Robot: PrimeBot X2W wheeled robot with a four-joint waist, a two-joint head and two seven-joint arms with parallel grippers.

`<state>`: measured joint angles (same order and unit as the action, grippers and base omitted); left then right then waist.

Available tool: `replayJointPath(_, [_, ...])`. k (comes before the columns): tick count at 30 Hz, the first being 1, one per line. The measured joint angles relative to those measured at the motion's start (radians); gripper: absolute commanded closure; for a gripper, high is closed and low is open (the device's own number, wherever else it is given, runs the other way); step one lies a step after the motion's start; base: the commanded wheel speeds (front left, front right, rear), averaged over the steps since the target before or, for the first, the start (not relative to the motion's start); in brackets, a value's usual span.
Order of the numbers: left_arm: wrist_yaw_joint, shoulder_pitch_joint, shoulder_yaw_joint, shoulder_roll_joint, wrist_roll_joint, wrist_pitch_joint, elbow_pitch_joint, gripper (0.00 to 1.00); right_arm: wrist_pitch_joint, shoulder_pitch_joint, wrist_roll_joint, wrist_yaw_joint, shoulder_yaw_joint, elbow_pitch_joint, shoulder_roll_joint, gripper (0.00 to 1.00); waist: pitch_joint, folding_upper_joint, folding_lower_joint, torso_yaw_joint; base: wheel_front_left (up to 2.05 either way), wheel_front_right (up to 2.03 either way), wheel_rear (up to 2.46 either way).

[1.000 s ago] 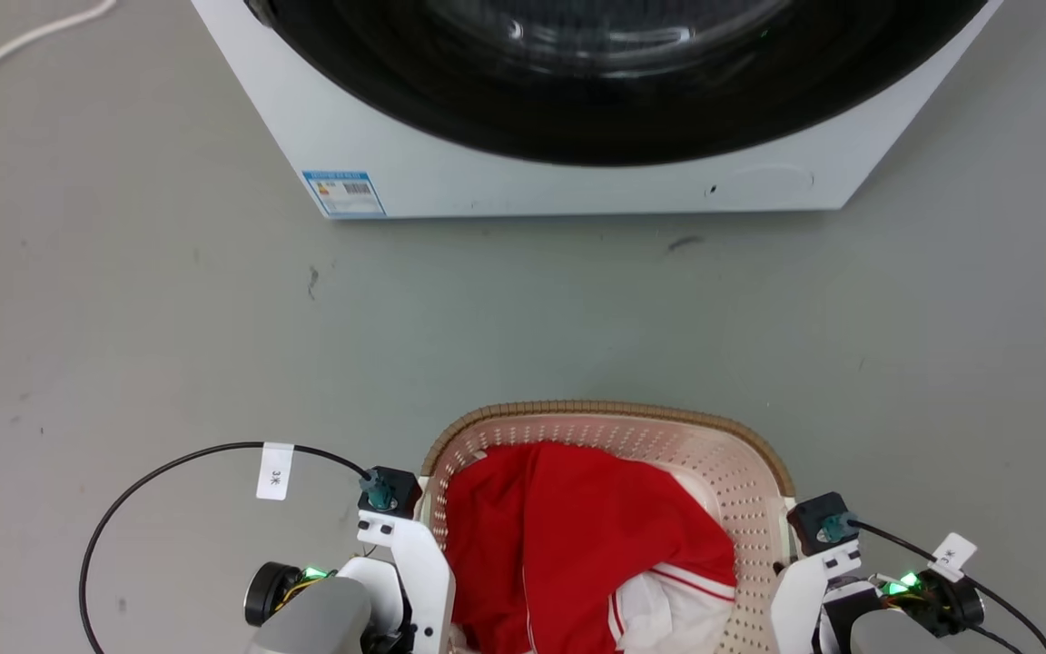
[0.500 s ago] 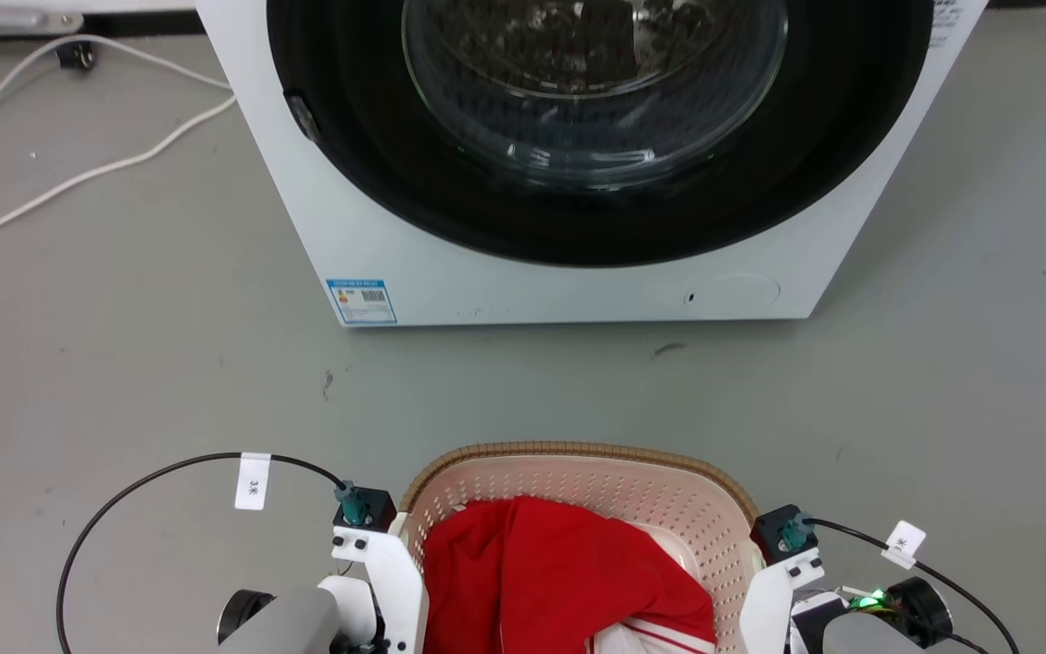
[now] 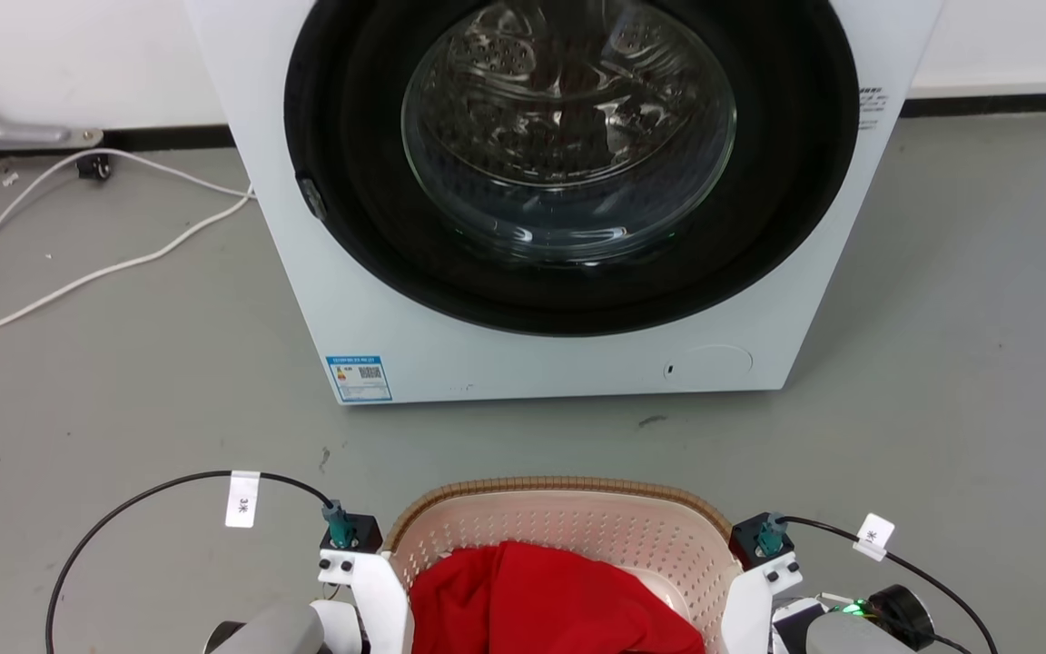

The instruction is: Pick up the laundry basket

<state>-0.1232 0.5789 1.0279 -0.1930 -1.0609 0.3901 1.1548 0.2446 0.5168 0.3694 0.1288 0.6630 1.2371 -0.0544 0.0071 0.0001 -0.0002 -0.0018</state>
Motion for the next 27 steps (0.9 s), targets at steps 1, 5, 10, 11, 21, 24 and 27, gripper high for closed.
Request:
replayJointPath(1, [0.0, 0.0, 0.003, 0.0, -0.002, 0.004, 0.0, 1.0, 0.004, 0.001, 0.011, 0.0, 0.009, 0.0, -0.001, 1.0, -0.005, 0.0, 0.0, -0.001, 0.0, 0.0, 0.0])
replayJointPath(5, [0.0, -0.003, 0.018, -0.003, -0.019, 0.018, 0.002, 1.0, 0.026, 0.001, 0.052, 0.0, 0.048, 0.001, -0.001, 1.0, -0.025, 0.0, 0.0, 0.002, 0.0, 0.0, 0.0])
replayJointPath(10, [-0.001, -0.014, 0.031, -0.007, -0.039, 0.035, 0.012, 1.0, 0.047, -0.001, 0.099, 0.0, 0.091, 0.001, 0.0, 1.0, -0.047, 0.0, 0.0, 0.001, 0.0, 0.0, 0.0])
replayJointPath(11, [-0.001, -0.016, 0.033, -0.007, -0.044, 0.039, 0.015, 1.0, 0.048, -0.002, 0.107, 0.0, 0.099, 0.001, 0.0, 1.0, -0.051, 0.0, 0.0001, 0.0, 0.0, 0.0, 0.0])
replayJointPath(21, [-0.002, -0.019, 0.065, -0.009, -0.066, 0.048, 0.023, 1.0, 0.063, 0.001, 0.185, 0.0, 0.177, 0.011, -0.002, 1.0, -0.079, 0.0, 0.0001, -0.004, 0.0, 0.0, 0.0])
replayJointPath(24, [-0.002, -0.019, 0.073, -0.009, -0.071, 0.048, 0.023, 1.0, 0.063, 0.001, 0.2, 0.0, 0.195, 0.013, -0.004, 1.0, -0.082, 0.0, 0.0001, -0.004, 0.0, 0.0, 0.0])
replayJointPath(27, [-0.002, -0.019, 0.08, -0.008, -0.079, 0.047, 0.024, 1.0, 0.063, 0.004, 0.215, 0.0, 0.212, 0.015, -0.007, 1.0, -0.084, 0.0, 0.0001, -0.004, 0.0, 0.0, 0.0])
